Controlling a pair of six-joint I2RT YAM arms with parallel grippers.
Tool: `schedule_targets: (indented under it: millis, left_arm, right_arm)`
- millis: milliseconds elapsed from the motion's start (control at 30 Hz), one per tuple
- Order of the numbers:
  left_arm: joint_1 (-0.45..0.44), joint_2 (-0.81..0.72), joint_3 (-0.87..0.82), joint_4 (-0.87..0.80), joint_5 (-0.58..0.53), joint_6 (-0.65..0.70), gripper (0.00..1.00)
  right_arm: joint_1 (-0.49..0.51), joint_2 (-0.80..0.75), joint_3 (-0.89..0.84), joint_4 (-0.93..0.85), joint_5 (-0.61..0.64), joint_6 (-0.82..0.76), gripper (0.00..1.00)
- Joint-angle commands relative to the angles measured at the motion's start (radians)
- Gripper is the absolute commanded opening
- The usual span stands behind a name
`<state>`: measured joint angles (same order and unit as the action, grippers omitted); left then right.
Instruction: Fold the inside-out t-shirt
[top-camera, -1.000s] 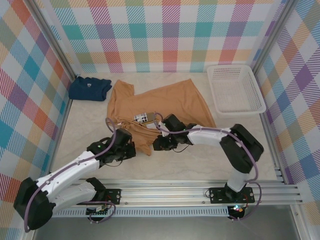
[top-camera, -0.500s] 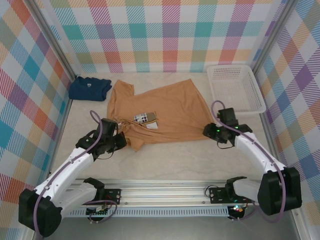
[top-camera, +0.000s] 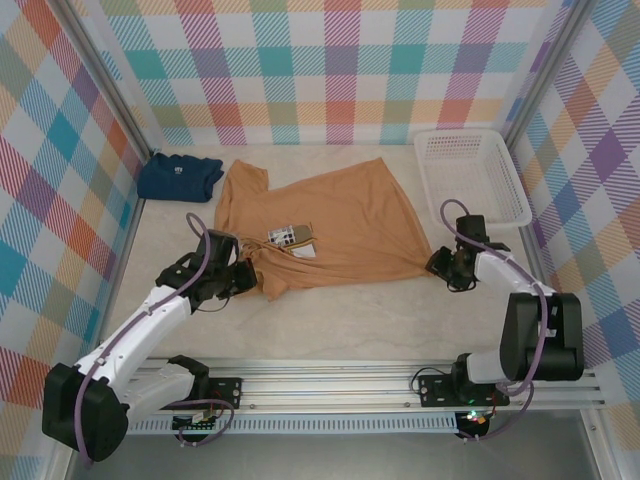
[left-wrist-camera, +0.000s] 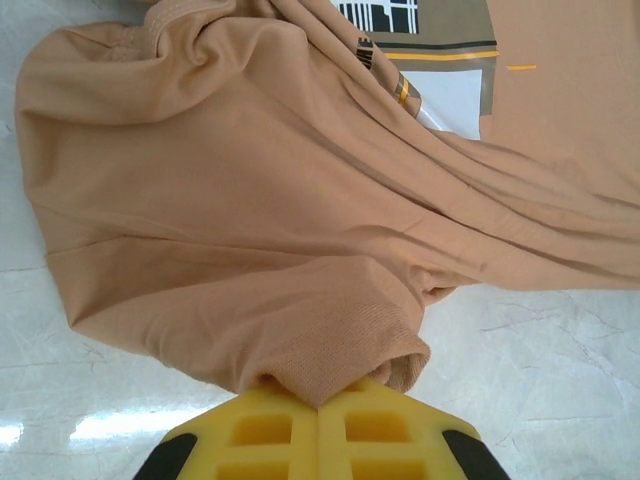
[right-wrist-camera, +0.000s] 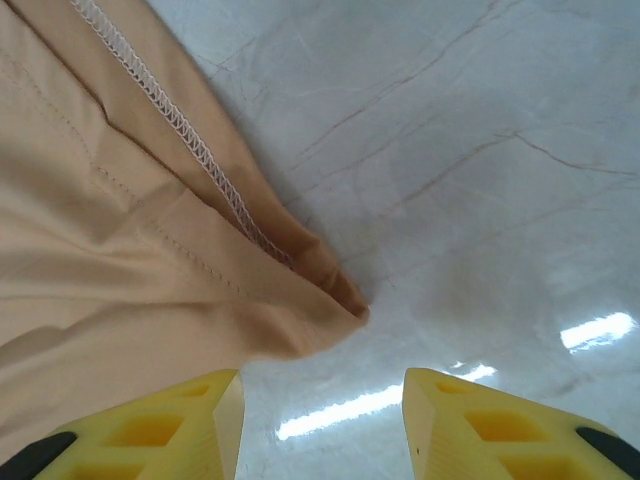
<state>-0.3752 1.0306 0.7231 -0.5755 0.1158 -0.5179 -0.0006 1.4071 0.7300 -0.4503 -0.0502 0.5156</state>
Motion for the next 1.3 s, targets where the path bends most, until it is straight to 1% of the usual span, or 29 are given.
schedule_targets:
  millis: [0,133,467,667,833,933,1067,1200,1267]
  left_arm:
    - [0.016,0.008,0.033,0.009,0.017,0.028,0.00]
    - [0.019,0.008,0.036,0.008,0.017,0.032,0.00]
    - [0.031,0.007,0.026,0.008,0.011,0.034,0.00]
    - [0.048,-0.005,0.022,0.007,0.010,0.035,0.00]
    - [0.062,-0.011,0.023,0.003,0.006,0.041,0.00]
    - [0.078,-0.020,0.027,0.003,-0.003,0.039,0.00]
    - [0.121,-0.056,0.062,-0.006,-0.017,0.036,0.00]
    - [0.177,-0.123,0.197,-0.054,-0.069,0.066,0.00]
    - [0.203,-0.155,0.302,-0.096,-0.114,0.102,0.00]
  right_arm:
    - [-0.004,0.051,0.015,0.065,-0.041,0.015,0.46]
    - [-0.003,0.094,0.015,0.084,-0.028,0.012,0.43]
    - [0.012,0.159,0.006,0.167,-0.058,0.016,0.34]
    - [0.043,0.178,0.028,0.209,-0.074,0.012,0.22]
    - [0.048,0.172,0.053,0.211,-0.063,-0.008,0.08]
    - [0.048,0.110,0.046,0.202,-0.044,-0.025,0.00]
    - [0.048,-0.050,0.024,0.184,-0.084,-0.049,0.00]
    - [0.049,-0.255,0.064,0.101,-0.136,-0.067,0.00]
    - [0.050,-0.364,0.132,0.043,-0.142,-0.082,0.00]
